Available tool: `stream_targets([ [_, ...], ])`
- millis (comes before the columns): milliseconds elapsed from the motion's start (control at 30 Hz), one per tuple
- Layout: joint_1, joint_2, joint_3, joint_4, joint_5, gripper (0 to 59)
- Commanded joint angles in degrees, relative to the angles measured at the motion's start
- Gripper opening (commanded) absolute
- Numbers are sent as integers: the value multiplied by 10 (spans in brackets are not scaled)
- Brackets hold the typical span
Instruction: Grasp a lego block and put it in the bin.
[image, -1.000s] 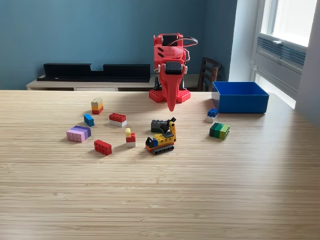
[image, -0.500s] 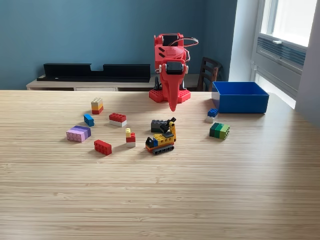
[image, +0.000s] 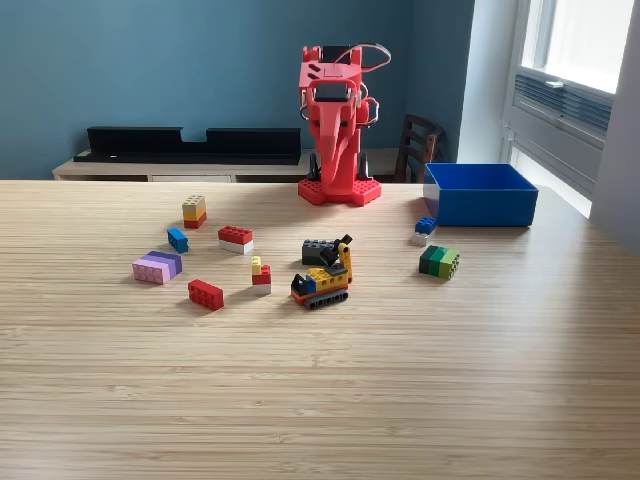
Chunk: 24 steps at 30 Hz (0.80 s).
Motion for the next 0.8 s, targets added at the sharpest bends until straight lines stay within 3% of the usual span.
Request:
stream_targets([
  [33, 40, -131, -138, 2, -2, 200],
  [233, 111, -335, -258, 2, -15, 234],
  [400, 143, -468, -319, 2, -30, 306],
  [800, 156, -658, -418, 2, -37, 347],
])
